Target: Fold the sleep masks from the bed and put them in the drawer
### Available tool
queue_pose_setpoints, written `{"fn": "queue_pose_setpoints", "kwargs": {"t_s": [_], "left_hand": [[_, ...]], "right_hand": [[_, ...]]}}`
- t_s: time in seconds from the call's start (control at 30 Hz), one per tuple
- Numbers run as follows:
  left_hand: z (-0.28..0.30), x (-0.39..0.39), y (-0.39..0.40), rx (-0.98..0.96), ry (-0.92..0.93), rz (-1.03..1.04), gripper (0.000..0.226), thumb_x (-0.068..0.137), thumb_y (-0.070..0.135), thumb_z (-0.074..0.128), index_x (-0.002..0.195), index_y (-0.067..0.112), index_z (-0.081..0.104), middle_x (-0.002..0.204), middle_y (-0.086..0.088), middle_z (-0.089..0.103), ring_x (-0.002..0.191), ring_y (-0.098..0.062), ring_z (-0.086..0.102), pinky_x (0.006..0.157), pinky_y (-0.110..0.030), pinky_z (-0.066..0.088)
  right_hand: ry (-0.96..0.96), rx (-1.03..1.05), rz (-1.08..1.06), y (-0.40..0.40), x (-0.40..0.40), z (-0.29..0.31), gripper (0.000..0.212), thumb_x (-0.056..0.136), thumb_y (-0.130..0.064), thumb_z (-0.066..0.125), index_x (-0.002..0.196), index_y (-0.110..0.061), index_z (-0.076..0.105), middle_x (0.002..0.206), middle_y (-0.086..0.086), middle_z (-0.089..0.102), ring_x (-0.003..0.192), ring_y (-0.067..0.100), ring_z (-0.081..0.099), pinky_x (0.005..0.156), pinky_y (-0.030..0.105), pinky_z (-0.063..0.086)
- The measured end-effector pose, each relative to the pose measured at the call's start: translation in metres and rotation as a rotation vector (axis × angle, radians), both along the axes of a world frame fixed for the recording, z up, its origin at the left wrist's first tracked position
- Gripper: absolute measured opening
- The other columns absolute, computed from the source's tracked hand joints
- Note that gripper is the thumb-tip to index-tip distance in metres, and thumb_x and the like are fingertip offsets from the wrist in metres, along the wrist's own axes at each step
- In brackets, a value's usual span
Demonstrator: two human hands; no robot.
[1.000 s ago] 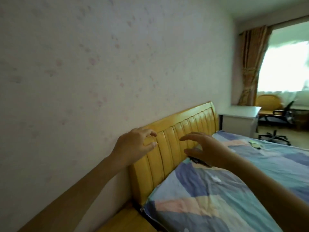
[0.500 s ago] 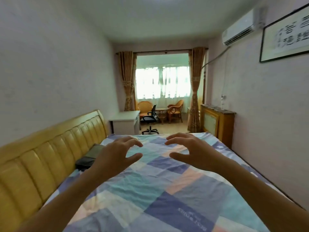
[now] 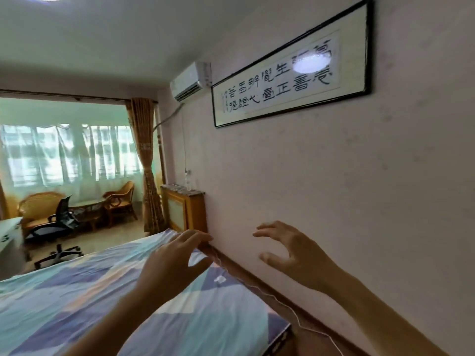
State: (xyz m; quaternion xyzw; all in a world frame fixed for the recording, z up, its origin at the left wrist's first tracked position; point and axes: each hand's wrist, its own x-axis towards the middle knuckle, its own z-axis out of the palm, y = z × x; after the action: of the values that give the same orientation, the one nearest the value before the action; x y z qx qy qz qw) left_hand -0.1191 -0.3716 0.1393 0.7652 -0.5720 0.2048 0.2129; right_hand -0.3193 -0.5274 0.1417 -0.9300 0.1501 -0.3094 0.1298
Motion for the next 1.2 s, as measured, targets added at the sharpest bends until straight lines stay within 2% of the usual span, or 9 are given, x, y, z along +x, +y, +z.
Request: {"fn": "queue_pose_setpoints", "kwargs": {"t_s": [0.1,0.27,0.43,0.57,0.67,0.73,0.87,1.0,1.2], "left_hand": [[-0.001,-0.006,-0.078,0.035,-0.015,-0.045,0.044,0.087,0.054,0.054,0.129,0.045,0.046,0.138,0.021,0.047,0.111,-0.001,0.055,0.083,-0.022,0.044],[0.000,0.002,-0.207,0.045,-0.004,-0.044,0.049,0.087,0.058,0.049,0.133,0.045,0.040,0.142,0.020,0.042,0.110,-0.002,0.056,0.090,-0.026,0.048],[0.012,-0.005,-0.352,0.029,-0.002,-0.045,0.057,0.080,0.068,0.043,0.131,0.042,0.045,0.134,0.013,0.053,0.113,-0.006,0.056,0.082,-0.026,0.050],[0.019,-0.029,-0.465,0.012,-0.045,-0.106,0.052,0.084,0.066,0.043,0.131,0.042,0.045,0.132,0.017,0.053,0.115,-0.004,0.054,0.089,-0.027,0.048],[0.017,-0.039,-0.544,-0.020,-0.064,-0.088,0.051,0.084,0.067,0.041,0.128,0.042,0.047,0.130,0.019,0.054,0.115,-0.003,0.054,0.089,-0.027,0.048],[0.009,-0.041,-0.592,-0.017,-0.059,-0.051,0.052,0.082,0.070,0.038,0.125,0.043,0.050,0.129,0.020,0.055,0.114,-0.002,0.054,0.087,-0.028,0.048],[0.007,-0.031,-0.657,0.010,-0.057,0.039,0.074,0.070,0.081,0.016,0.119,0.043,0.055,0.130,0.021,0.054,0.113,-0.003,0.055,0.085,-0.027,0.048],[0.017,-0.001,-0.688,0.028,-0.077,0.180,0.046,0.086,0.066,0.039,0.120,0.040,0.055,0.130,0.020,0.054,0.113,-0.002,0.053,0.085,-0.024,0.043],[0.005,0.094,-0.722,0.033,-0.084,0.413,0.046,0.086,0.068,0.039,0.114,0.038,0.059,0.122,0.021,0.058,0.105,-0.001,0.055,0.072,-0.022,0.038]], "right_hand": [[-0.013,0.011,-0.058,-0.064,-0.009,-0.004,0.038,0.088,-0.038,0.060,0.126,-0.037,0.054,0.136,-0.021,0.047,0.125,-0.003,0.042,0.096,0.014,0.032],[0.016,-0.001,-0.112,-0.175,-0.015,-0.002,0.040,0.090,-0.041,0.056,0.129,-0.035,0.051,0.139,-0.022,0.043,0.128,-0.004,0.038,0.097,0.013,0.029],[0.030,-0.028,-0.223,-0.293,-0.055,0.015,0.039,0.092,-0.044,0.053,0.130,-0.036,0.050,0.139,-0.024,0.043,0.128,-0.005,0.036,0.095,0.014,0.027],[-0.035,-0.008,-0.301,-0.401,-0.090,0.020,0.033,0.092,-0.044,0.051,0.125,-0.037,0.053,0.135,-0.026,0.046,0.124,-0.009,0.037,0.093,0.011,0.028],[-0.050,0.002,-0.300,-0.486,-0.101,0.015,0.031,0.092,-0.044,0.051,0.122,-0.037,0.055,0.129,-0.029,0.047,0.116,-0.015,0.036,0.087,0.003,0.027],[-0.048,0.021,-0.267,-0.542,-0.100,0.012,0.029,0.092,-0.044,0.052,0.120,-0.037,0.056,0.124,-0.030,0.048,0.115,-0.014,0.039,0.087,0.004,0.029],[-0.006,0.067,-0.150,-0.636,-0.068,0.018,0.028,0.092,-0.046,0.052,0.118,-0.037,0.058,0.125,-0.026,0.053,0.116,-0.006,0.048,0.094,0.020,0.039],[0.014,0.050,0.021,-0.706,-0.003,0.026,0.028,0.092,-0.047,0.050,0.117,-0.036,0.059,0.122,-0.025,0.054,0.113,-0.005,0.049,0.086,0.013,0.036],[0.028,-0.021,0.289,-0.773,0.138,0.015,0.032,0.092,-0.051,0.046,0.118,-0.037,0.058,0.122,-0.024,0.055,0.111,-0.009,0.048,0.086,0.009,0.035]]}}
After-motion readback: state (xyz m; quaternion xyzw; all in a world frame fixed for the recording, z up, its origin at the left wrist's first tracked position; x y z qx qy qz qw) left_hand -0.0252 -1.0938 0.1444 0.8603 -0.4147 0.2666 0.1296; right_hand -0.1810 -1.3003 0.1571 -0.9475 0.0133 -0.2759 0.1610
